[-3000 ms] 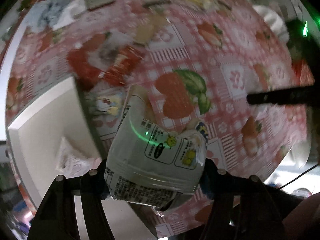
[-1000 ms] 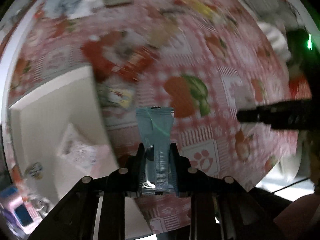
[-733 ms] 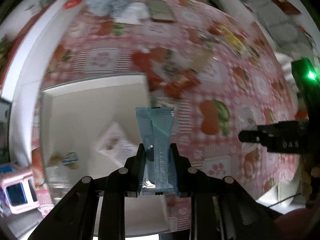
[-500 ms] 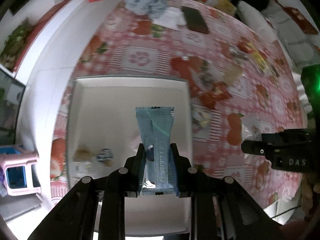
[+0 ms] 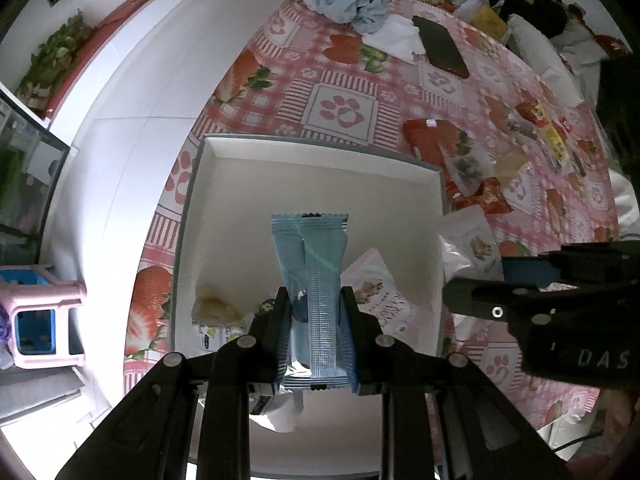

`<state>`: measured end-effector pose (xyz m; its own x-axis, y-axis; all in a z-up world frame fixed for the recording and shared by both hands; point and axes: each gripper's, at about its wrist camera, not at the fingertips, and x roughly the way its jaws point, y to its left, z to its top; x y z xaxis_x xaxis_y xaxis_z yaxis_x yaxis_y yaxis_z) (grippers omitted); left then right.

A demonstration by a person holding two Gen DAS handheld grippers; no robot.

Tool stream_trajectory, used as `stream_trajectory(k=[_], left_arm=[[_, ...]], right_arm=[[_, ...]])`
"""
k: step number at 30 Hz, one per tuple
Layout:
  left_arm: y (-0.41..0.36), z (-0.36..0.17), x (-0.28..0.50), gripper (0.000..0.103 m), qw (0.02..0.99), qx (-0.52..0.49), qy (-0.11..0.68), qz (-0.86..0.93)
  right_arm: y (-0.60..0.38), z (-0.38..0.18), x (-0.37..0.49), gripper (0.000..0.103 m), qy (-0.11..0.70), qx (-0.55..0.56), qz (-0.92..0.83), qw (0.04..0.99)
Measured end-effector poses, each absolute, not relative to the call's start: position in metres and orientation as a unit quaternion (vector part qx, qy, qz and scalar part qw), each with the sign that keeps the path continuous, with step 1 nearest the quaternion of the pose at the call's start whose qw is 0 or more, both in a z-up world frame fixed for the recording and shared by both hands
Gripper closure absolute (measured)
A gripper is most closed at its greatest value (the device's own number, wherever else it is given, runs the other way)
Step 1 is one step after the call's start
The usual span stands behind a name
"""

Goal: Organize snacks
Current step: 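Carry blue bar and cranberry packet over the tray and release both, then move both tools back over the table toward the red packet and jerky bag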

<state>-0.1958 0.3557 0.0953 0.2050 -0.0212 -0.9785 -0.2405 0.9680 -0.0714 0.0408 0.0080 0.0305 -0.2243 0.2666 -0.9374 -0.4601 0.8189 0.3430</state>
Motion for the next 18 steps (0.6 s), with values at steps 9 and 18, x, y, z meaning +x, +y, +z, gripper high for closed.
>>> stream_trajectory(k=[9,18], left_arm=[[0.359,0.095,-0.196,0.022,0.776,-0.080,0.619,0.090],[0.352,0.103,-0.189,0.022,0.780,-0.089,0.615,0.073]], right_arm=[[-0.017,0.022,0.060,0.005,0.728,-0.065,0.257,0.632],[-0.077,-0.013,0.134,0.005,0.750,-0.014,0.112,0.652]])
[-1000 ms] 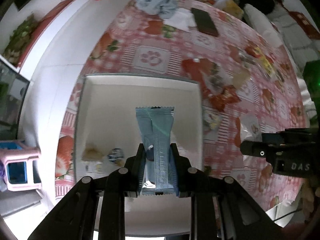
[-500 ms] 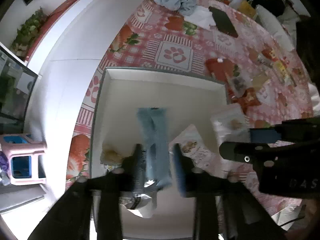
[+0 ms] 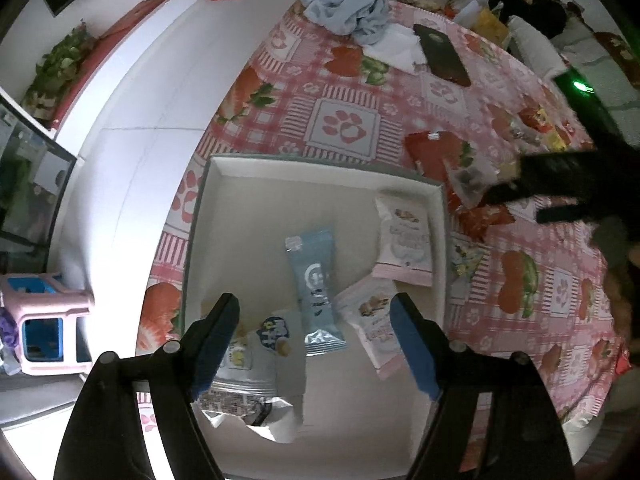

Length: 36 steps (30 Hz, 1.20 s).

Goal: Organize snacks
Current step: 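Move both tools back over the table toward the red packet and jerky bag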

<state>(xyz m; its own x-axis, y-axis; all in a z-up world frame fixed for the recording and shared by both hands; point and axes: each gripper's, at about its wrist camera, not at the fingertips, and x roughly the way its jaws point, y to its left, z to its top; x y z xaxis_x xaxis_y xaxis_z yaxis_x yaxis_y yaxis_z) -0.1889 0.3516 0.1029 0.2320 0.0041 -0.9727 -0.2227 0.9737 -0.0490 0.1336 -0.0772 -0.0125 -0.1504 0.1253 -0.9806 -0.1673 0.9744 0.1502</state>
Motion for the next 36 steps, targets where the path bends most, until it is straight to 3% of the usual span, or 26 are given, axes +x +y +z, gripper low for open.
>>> stream_trajectory(k=[9,10,20,25,31,36], left_arm=[[0.336,0.107,-0.183,0.022,0.777,-0.072,0.623,0.056],[0.335,0.106,-0.183,0.022,0.776,-0.070,0.625,0.054],[0.326,0.090,-0.184,0.022,0.762,-0.070,0.643,0.040],[0.321,0.085,-0.181,0.022,0.757,-0.068,0.649,0.037],[0.312,0.091,-0.178,0.022,0.760,-0.056,0.647,0.031],[0.302,0.090,-0.178,0.022,0.758,-0.052,0.650,0.018]], right_arm=[[-0.016,-0.047,0.175,0.005,0.727,-0.071,0.122,0.672],[-0.015,-0.055,0.177,0.001,0.730,-0.083,0.114,0.668],[-0.135,-0.052,0.159,0.000,0.740,-0.013,-0.032,0.671],[-0.106,-0.032,0.135,0.000,0.719,-0.044,0.072,0.690],[-0.053,-0.056,0.110,0.000,0.737,-0.111,0.112,0.658],[-0.101,-0.061,0.095,0.000,0.746,-0.103,0.087,0.652]])
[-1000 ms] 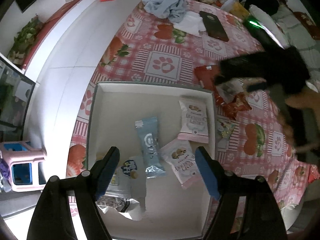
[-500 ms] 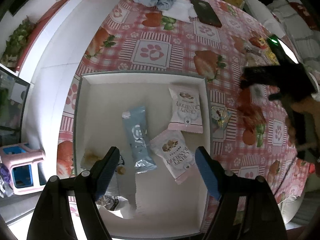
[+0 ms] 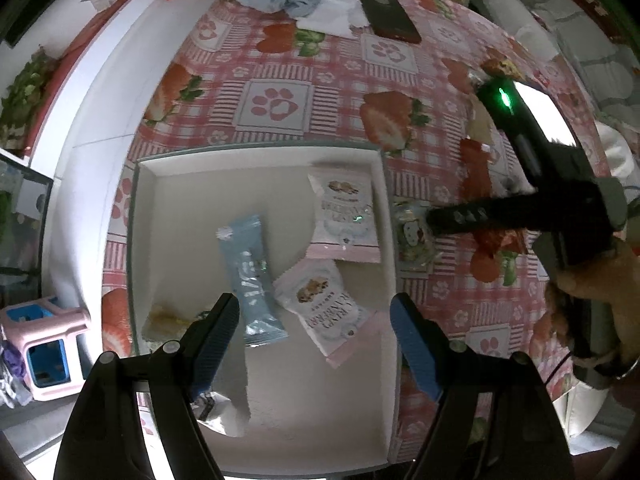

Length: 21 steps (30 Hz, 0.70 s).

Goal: Organize snacks
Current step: 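Move both tools back over the table toward the red packet and jerky bag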

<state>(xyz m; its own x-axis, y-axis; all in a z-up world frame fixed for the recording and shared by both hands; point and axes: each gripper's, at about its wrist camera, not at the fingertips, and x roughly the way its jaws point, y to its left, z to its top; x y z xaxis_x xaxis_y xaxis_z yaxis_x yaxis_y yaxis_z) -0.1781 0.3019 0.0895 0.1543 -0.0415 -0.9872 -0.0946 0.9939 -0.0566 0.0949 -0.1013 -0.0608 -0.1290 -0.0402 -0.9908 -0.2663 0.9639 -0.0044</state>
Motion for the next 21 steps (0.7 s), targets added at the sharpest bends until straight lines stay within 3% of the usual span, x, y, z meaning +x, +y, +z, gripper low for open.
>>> stream_trajectory(k=[11,21], left_arm=[[0.254,0.087,-0.169,0.022,0.756,-0.027,0.653,-0.040],[0.221,0.089,-0.159,0.022,0.756,-0.001,0.652,-0.063]], right_arm=[[-0.267,-0.044,0.061,0.000,0.765,0.048,-0.023,0.642],[-0.269,-0.014,0.178,0.000,0.697,0.259,-0.023,0.668]])
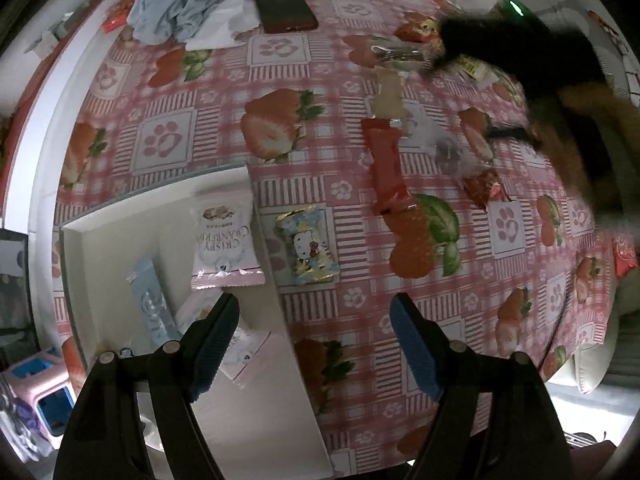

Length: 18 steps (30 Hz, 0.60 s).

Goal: Organize snacks
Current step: 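Move both tools back over the table toward the red packet and jerky bag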

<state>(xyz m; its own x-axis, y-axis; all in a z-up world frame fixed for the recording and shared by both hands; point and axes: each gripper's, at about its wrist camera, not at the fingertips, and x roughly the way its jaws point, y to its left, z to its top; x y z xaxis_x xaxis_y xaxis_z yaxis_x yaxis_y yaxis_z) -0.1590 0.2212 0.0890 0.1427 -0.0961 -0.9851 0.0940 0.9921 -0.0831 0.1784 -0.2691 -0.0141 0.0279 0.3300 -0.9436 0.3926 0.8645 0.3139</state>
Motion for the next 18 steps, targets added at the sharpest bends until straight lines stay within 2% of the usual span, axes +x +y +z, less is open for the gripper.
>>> stream_trajectory(k=[8,9,10,11,13,18], left_arm=[[0.227,0.088,-0.164,0.022,0.748,-0.009,0.662,-0.046],[0.227,0.088,-0.165,0.022,0.748,-0.009,0.662,-0.046],[0.227,0.089,-0.164,0.022,0.748,-0.008,0.662,-0.045],[0.227,0.089,-0.164,0.022,0.748,-0.007,0.662,-0.045],[0.225,0.089,-0.159,0.022,0.750,-0.007,0.660,-0.047],[0.215,0.091,-0.135,0.022,0.757,-0.009,0.651,-0.053]], right_arm=[[-0.256,-0.029,0.257,0.002,0.681,0.278,-0.052,0.675],[-0.249,-0.034,0.268,0.009,0.687,0.264,-0.053,0.675],[-0.234,-0.043,0.275,0.022,0.696,0.239,-0.060,0.675],[-0.229,-0.040,0.276,0.045,0.694,0.218,-0.063,0.683],[-0.221,-0.038,0.277,0.074,0.703,0.187,-0.046,0.684],[-0.230,-0.038,0.253,0.087,0.719,0.176,-0.006,0.672]])
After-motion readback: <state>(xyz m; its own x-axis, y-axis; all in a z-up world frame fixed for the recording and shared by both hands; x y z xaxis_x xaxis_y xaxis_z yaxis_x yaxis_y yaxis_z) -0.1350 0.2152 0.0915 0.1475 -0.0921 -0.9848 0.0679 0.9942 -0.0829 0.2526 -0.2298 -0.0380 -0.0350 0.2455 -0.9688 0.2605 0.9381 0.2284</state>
